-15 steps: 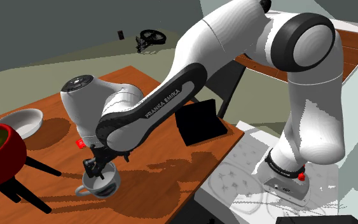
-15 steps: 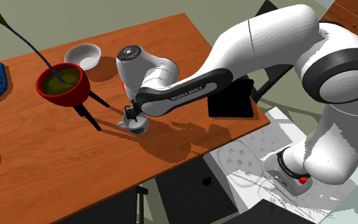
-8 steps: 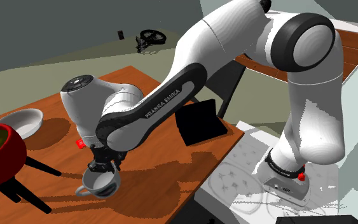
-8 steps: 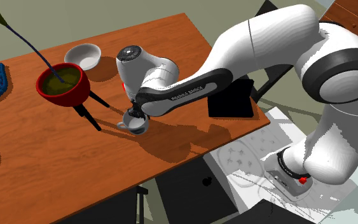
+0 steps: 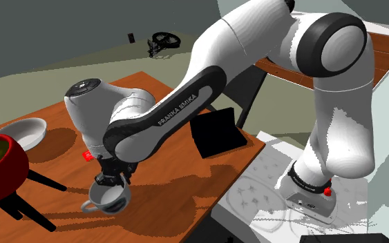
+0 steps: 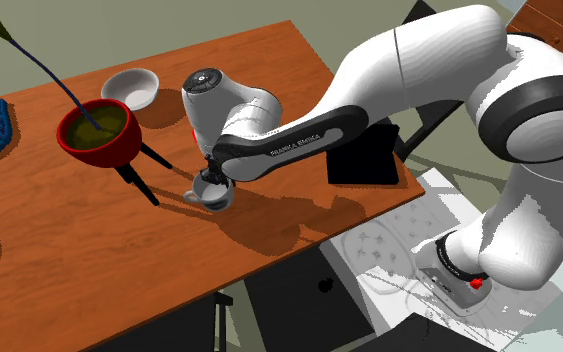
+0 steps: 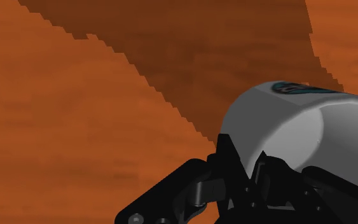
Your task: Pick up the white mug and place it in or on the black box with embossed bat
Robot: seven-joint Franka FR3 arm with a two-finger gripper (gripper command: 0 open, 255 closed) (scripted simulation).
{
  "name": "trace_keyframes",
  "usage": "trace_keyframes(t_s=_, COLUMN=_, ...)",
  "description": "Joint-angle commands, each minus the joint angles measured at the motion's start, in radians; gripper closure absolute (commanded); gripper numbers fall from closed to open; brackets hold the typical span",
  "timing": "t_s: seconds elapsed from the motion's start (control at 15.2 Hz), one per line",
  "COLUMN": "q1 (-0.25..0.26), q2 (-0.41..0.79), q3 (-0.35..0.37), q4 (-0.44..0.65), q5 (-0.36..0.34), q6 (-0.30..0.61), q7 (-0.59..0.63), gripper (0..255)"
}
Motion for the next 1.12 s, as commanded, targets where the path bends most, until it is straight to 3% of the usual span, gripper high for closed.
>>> trace_keyframes(t_s=0.0, q1=-0.001, q2=-0.008, q3=0.003, q4=0.012, q5=0.005, q6=-0.019, q7=-0.003, gripper=255)
trace_keyframes(t_s=1.06, q1=-0.011, q2=-0.081, q3=0.028, q4=0.132, q5=0.051, q6=-0.203, q7=-0.023, gripper=255)
